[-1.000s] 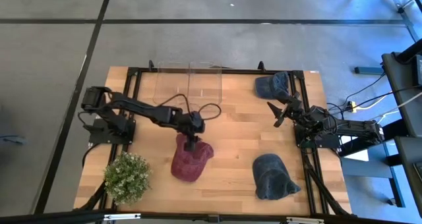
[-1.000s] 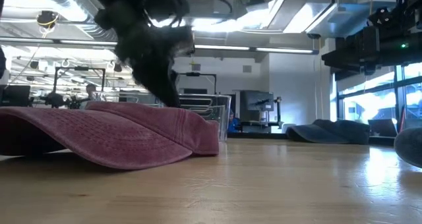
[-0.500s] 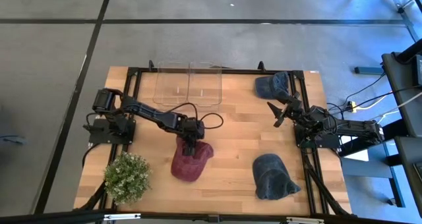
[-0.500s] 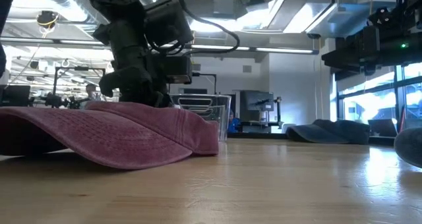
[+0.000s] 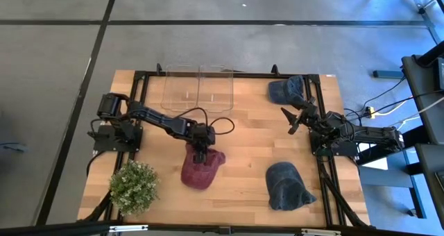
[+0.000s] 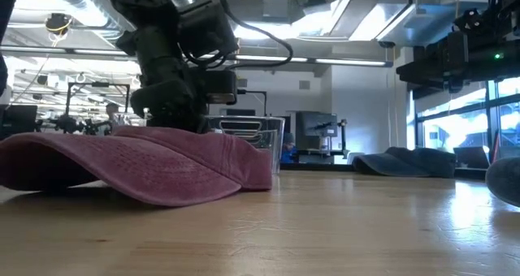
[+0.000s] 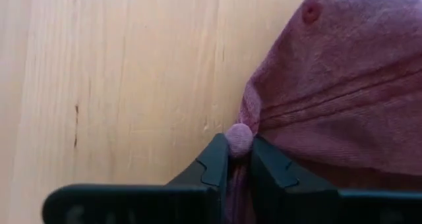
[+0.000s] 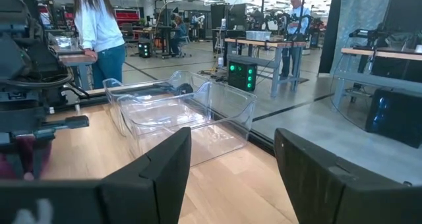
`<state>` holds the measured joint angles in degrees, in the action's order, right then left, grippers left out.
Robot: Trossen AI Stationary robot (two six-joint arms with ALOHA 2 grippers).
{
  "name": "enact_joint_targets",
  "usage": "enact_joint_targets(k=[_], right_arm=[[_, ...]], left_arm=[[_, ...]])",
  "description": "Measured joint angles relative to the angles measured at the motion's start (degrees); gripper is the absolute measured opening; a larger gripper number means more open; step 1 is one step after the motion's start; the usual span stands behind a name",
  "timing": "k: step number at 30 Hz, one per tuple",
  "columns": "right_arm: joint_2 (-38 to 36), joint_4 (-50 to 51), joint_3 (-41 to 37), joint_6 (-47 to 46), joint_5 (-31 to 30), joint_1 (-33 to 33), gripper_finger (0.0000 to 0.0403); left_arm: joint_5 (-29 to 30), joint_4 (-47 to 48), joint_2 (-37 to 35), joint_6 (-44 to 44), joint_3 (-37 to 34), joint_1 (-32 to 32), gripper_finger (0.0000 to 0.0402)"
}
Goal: Pick & Place hat
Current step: Put the red cap into the left transparent bin
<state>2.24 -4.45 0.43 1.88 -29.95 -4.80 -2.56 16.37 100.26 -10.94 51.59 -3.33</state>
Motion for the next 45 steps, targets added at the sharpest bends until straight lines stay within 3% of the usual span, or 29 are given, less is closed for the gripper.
enact_joint_targets(k=[6, 12, 17, 21, 25, 30, 45], right_arm=[[0.0, 0.0, 0.0, 0.1, 0.0, 0.0, 0.0217], [0.0, 0.0, 0.0, 0.1, 0.0, 0.0, 0.0217], [0.0, 0.0, 0.0, 0.2, -0.3, 0.0, 0.0217], [0.0, 0.0, 0.0, 0.3, -0.4, 0.0, 0.0217], [0.0, 0.0, 0.0, 0.2, -0.4, 0.0, 0.0217], [0.0, 0.0, 0.0, 0.1, -0.4, 0.0, 0.0217], [0.0, 0.0, 0.0, 0.0, -0.6, 0.0, 0.0217]], left_arm=[[-1.2, 8.3, -7.4, -5.8, 5.4, -0.1, 0.0032], [3.4, 18.4, -16.3, -5.8, 14.9, 0.3, 0.0032], [8.1, 20.4, -22.9, -1.1, 22.5, 2.1, 0.0032], [11.2, 22.8, -26.8, 7.5, 28.7, 4.0, 0.0033], [17.3, 29.8, -28.1, 14.8, 34.9, 7.8, 0.0032], [19.2, 39.2, -28.2, 20.6, 39.9, 15.4, 0.0032], [18.0, 46.1, -24.6, 37.2, 38.0, 35.6, 0.0032]])
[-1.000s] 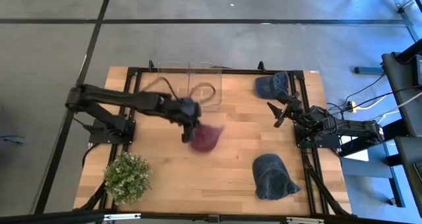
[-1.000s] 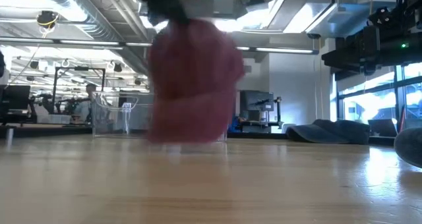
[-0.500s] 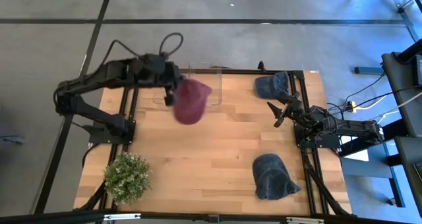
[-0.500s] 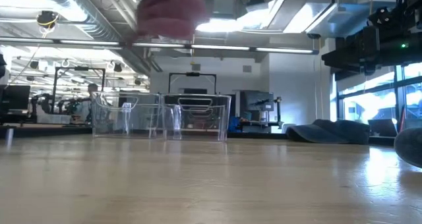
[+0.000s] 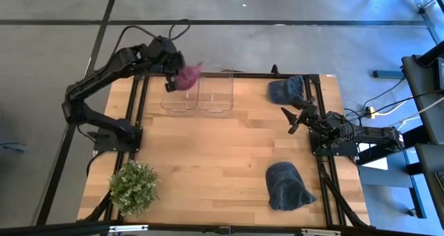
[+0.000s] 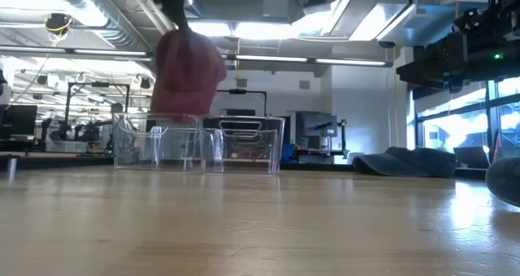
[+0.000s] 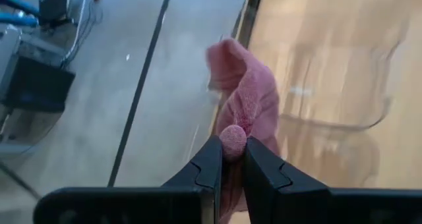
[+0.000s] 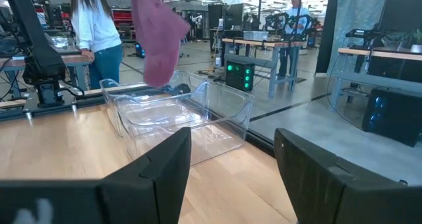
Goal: Pick & Place hat
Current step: Put the red cap into the left transparent bin
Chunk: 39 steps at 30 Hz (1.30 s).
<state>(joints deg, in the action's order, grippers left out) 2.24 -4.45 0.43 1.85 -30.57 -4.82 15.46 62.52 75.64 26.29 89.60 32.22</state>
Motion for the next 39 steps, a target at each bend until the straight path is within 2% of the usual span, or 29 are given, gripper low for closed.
enact_joint_targets(k=[12, 21, 30, 39], right_arm=[[0.0, 0.0, 0.0, -0.3, 0.0, 0.0, 0.0217], [0.0, 0.0, 0.0, -1.7, 0.1, 0.0, 0.0217], [0.0, 0.0, 0.0, -1.7, 0.2, 0.0, 0.0217], [0.0, 0.0, 0.0, -1.6, 0.2, 0.0, 0.0217]], left_arm=[[-0.2, -0.4, 12.3, 4.6, 0.0, 8.3, 0.0033], [1.9, -7.6, 20.8, 7.5, 0.0, 13.2, 0.0033], [5.5, -13.1, 22.7, 8.1, 0.0, 14.9, 0.0069], [7.6, -12.9, 22.7, 7.5, 0.0, 14.9, 0.0078]])
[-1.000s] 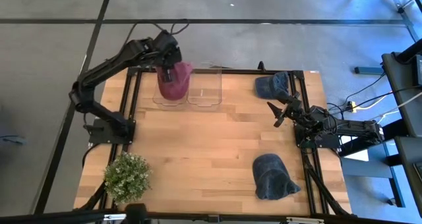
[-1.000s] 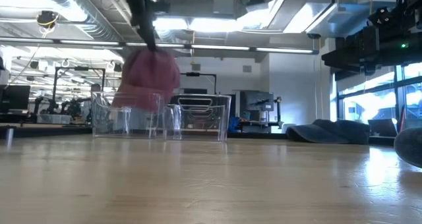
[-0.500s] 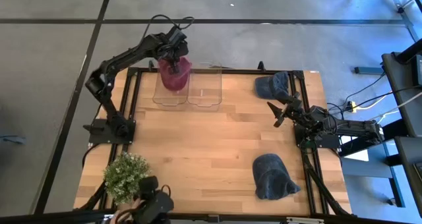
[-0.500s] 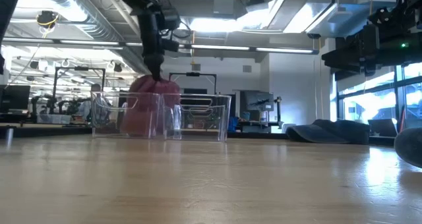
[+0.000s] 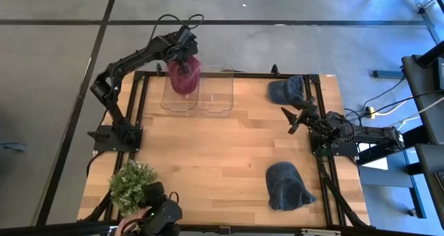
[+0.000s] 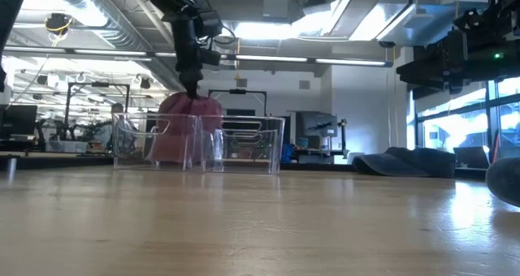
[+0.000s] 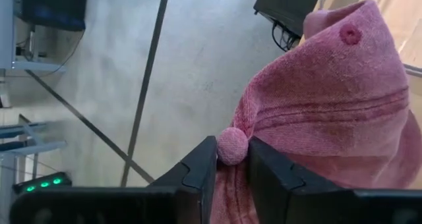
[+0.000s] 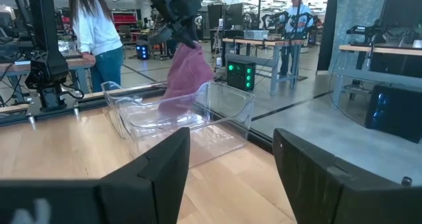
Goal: Pick & Place hat
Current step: Put the red cap into the left transparent bin, then put the top blue cap into the right transparent bin
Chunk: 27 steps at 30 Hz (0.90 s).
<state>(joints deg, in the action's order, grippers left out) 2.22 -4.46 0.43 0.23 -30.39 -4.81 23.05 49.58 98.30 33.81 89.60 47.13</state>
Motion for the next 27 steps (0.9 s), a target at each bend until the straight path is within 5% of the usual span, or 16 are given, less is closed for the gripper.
enact_joint_targets(k=[12, 17, 20, 27], right_arm=[[0.0, -0.1, 0.0, 0.0, 0.0, 0.0, 0.0217], [0.0, -7.5, 0.0, -3.1, 0.0, 0.0, 0.0217], [0.0, -14.5, 0.0, -3.2, 0.0, 0.0, 0.0217], [0.0, -29.6, 0.0, -1.4, 0.0, 0.0, 0.0217]], left_arm=[[1.3, 0.5, -0.6, 0.9, 0.0, 0.0, 0.0156], [-1.8, -0.7, -5.2, -0.6, 0.0, -0.1, 0.017], [-10.4, -1.5, -9.0, -5.7, 0.0, -0.1, 0.017], [-47.3, -7.1, -15.3, -15.8, 0.0, 0.7, 0.0171]])
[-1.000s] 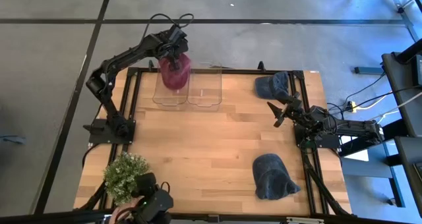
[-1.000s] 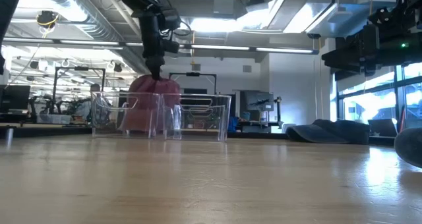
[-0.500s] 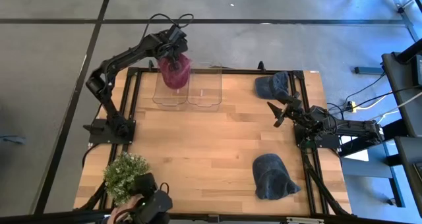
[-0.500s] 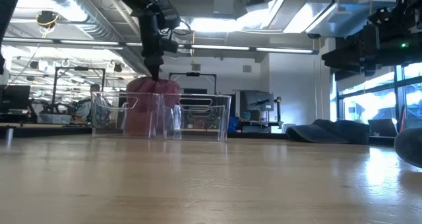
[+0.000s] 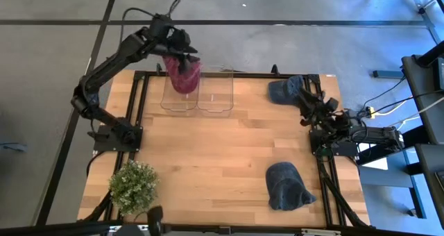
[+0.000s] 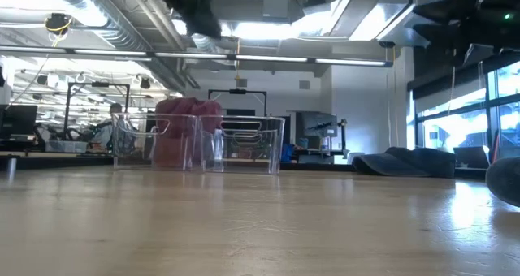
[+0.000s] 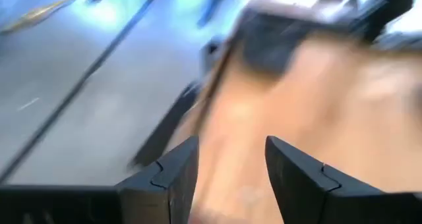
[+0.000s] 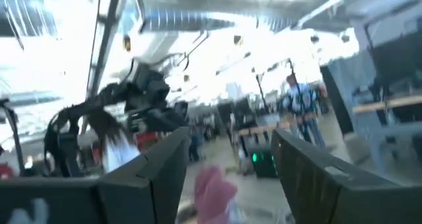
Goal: Pick & Place hat
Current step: Put the top blue cap into the right transparent bin
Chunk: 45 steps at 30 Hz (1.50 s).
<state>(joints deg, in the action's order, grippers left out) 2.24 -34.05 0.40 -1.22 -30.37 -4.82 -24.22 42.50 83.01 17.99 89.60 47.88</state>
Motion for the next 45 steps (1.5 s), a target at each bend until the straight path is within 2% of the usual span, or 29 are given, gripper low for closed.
enact_joint_targets(k=[2, 4, 10, 12, 14, 17, 21, 24, 27, 32, 36, 42, 45], right_arm=[[0.0, -0.7, 0.2, -0.2, -0.4, 0.0, 0.0217], [0.4, 3.7, 2.1, -2.8, -1.6, 0.0, 0.0217], [9.2, 32.4, 18.5, -13.6, -11.3, 0.0, 0.0217], [13.7, 42.3, 24.6, -19.3, -16.1, 0.0, 0.0217], [18.2, 51.0, 30.4, -23.3, -18.1, 0.0, 0.0217], [24.8, 62.6, 37.7, -31.2, -18.7, -0.7, 0.0217], [32.3, 79.8, 45.3, -42.9, -18.4, -4.8, 0.0217], [36.3, 88.6, 48.5, -47.6, -15.8, -8.8, 0.0217], [38.7, 91.7, 49.0, -48.8, -11.3, -12.7, 0.0217], [42.1, 91.2, 46.5, -49.5, -2.6, -19.8, 0.0217], [45.4, 90.0, 43.4, -49.7, -0.2, -23.8, 0.0217], [50.3, 88.4, 43.1, -49.3, 8.1, -29.0, 0.0217], [52.6, 87.2, 43.1, -45.8, 8.3, -30.8, 0.0217]], left_arm=[[-4.7, -1.7, -0.6, -2.0, 0.0, -0.7, 0.0171], [-5.1, -2.8, -0.7, -3.7, 0.0, -2.3, 0.0171], [-4.2, -8.2, -0.4, -4.4, -1.5, -6.8, 0.0171], [-4.4, -13.6, -1.0, -5.9, -5.3, -7.3, 0.0171], [-5.0, -21.0, -2.4, -9.2, -10.3, -7.5, 0.0171], [-7.3, -34.5, -5.5, -14.9, -19.2, -7.3, 0.0171], [-7.9, -50.2, -10.1, -20.5, -30.3, -8.2, 0.0171], [-8.1, -57.0, -13.5, -21.8, -35.7, -9.3, 0.0171], [-7.4, -59.3, -15.5, -21.8, -38.8, -10.6, 0.0171], [-7.0, -59.4, -16.1, -21.8, -39.5, -12.3, 0.0171], [-7.0, -59.4, -16.1, -21.8, -39.5, -13.2, 0.0171], [-6.9, -59.4, -16.1, -21.8, -39.5, -13.4, 0.0171], [-6.9, -59.4, -16.1, -21.9, -39.5, -13.4, 0.0171]])
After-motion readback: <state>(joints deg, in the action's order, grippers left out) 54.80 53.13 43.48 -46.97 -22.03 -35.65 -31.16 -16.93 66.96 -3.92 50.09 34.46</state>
